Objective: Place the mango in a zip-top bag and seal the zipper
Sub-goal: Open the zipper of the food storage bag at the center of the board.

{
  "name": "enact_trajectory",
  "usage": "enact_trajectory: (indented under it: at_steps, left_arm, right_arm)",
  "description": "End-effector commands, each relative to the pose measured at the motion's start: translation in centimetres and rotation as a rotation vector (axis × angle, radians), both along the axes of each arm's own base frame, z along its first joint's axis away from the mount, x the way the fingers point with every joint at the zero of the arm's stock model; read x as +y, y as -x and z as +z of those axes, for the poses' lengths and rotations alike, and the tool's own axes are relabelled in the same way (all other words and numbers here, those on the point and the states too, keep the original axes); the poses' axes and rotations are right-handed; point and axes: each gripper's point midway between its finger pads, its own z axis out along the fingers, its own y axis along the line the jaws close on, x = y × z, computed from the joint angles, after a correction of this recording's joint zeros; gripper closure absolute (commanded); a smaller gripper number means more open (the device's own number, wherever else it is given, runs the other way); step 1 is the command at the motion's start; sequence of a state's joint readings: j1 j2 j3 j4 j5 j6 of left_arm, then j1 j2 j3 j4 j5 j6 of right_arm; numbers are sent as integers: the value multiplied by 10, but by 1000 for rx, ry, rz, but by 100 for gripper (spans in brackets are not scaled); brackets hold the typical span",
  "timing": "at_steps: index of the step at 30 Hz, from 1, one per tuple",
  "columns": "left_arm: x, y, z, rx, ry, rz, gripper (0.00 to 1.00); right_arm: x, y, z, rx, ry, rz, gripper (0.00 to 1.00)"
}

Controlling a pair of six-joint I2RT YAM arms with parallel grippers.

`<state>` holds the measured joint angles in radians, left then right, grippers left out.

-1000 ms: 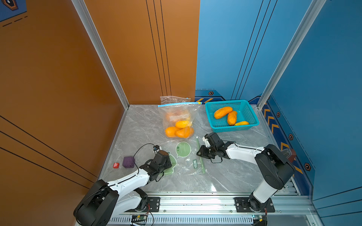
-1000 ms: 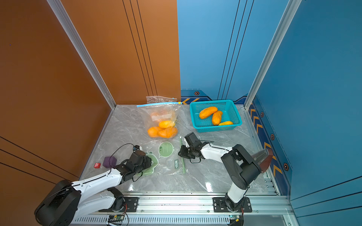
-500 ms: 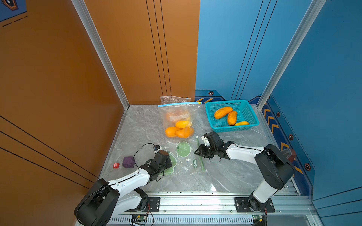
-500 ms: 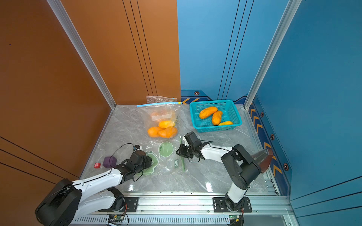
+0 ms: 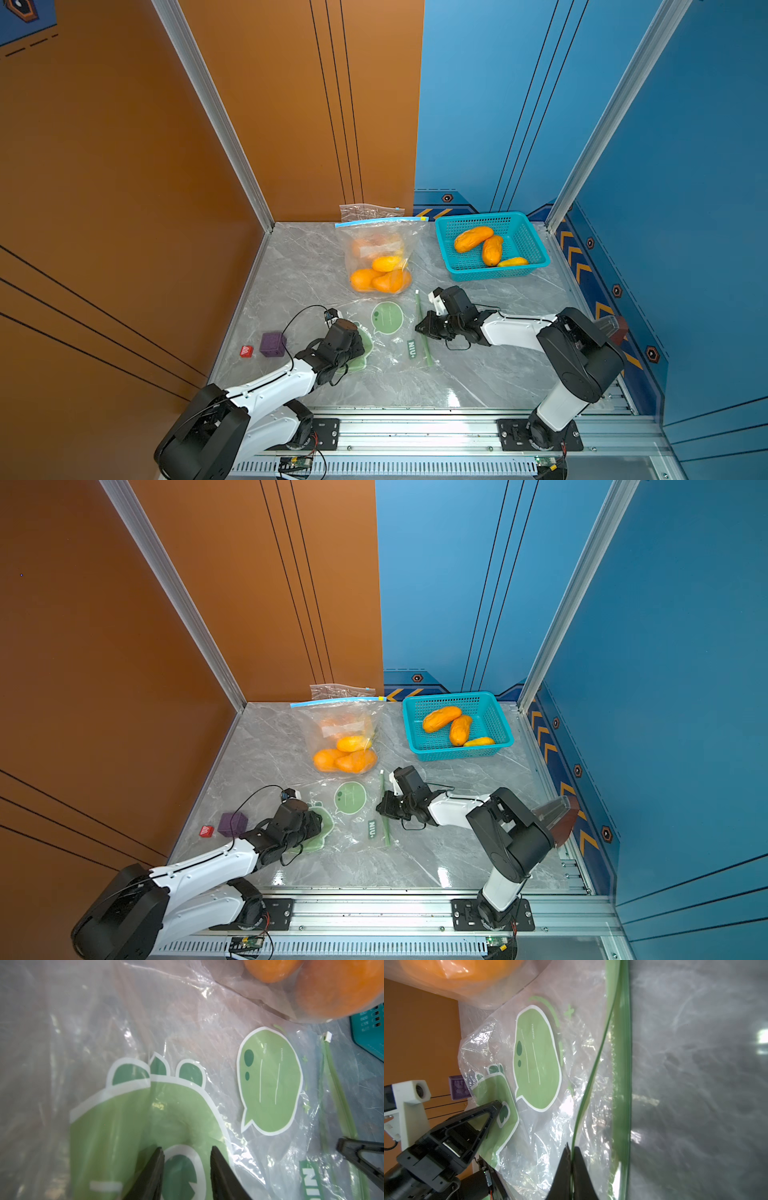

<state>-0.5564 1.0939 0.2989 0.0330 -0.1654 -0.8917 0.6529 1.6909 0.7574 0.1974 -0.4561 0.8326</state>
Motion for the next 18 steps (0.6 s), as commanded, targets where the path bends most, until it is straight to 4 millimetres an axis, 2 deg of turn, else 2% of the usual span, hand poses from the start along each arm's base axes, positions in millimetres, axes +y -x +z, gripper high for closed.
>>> enact_trajectory:
  at_steps: [1, 5, 9, 14, 15, 18]
  left_arm:
    - [-4, 3, 4, 17, 41, 0, 59]
    - [-20, -6, 26, -16, 107, -30, 51]
    - [-46, -19, 61, -65, 188, -80, 40]
    - [-76, -33, 99, -116, 241, -150, 23]
    - [-83, -36, 105, -123, 246, -167, 21]
    - [-102, -41, 119, -137, 249, -223, 17]
  right_arm:
    - [8, 0, 12, -85, -45, 56, 100]
    - [4, 1, 33, -227, -44, 97, 100]
    - [-2, 6, 58, -395, -14, 154, 100]
    - [-8, 9, 75, -511, 26, 179, 100]
    - [0, 19, 79, -529, 16, 209, 100]
    - [0, 24, 87, -568, 13, 217, 100]
